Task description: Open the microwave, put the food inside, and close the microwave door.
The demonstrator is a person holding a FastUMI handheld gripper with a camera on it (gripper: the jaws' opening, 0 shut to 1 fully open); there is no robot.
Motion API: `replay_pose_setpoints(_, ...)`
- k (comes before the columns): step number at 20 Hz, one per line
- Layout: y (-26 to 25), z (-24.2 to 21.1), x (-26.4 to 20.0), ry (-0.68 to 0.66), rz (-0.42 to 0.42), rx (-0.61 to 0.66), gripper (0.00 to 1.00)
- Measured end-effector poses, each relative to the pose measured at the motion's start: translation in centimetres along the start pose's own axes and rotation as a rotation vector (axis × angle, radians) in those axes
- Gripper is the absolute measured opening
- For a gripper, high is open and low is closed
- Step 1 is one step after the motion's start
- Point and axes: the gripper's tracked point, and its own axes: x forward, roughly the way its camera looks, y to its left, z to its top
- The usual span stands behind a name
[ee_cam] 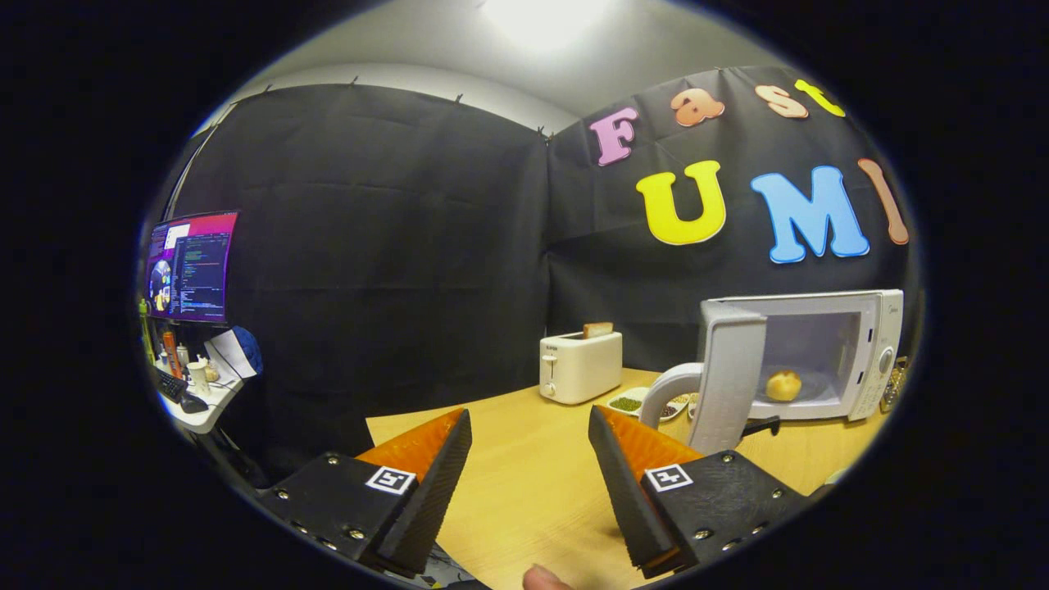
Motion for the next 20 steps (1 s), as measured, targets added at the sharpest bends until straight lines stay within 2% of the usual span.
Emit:
replay_pose_setpoints(1, -0.4, -0.9, 0.8, 0.022, -0.020, -0.001, 0.86)
replay_pose_setpoints(3, -1.7, -1.5, 1.8, 0.002, -0.083, -0.014, 0.62)
replay_pose_setpoints(4, -2.9, -0.9, 1.4, -0.016, -0.154, -0.036, 0.61)
replay_pose_setpoints(5, -4.1, -1.3, 2.0, -0.031, -0.200, -0.050, 0.45)
replay_pose_setpoints(6, -4.2, -1.5, 2.6, -0.034, -0.202, -0.046, 0.29)
replay_pose_setpoints(7, -4.3, -2.2, 3.2, -0.020, -0.209, -0.036, 0.19)
replay_pose_setpoints(8, -5.1, -2.9, 3.6, -0.001, -0.234, -0.028, 0.19)
replay_pose_setpoints(10, -6.4, -3.5, 3.7, 0.029, -0.251, -0.005, 0.07)
replay_pose_setpoints(17, -13.7, -2.1, 0.5, 0.009, -0.383, -0.035, 0.06)
replay_pose_setpoints(18, -15.1, -2.0, 0.2, 0.003, -0.407, -0.034, 0.01)
replay_pose_setpoints(20, -18.2, -1.5, -1.1, 0.003, -0.462, -0.015, 0.01)
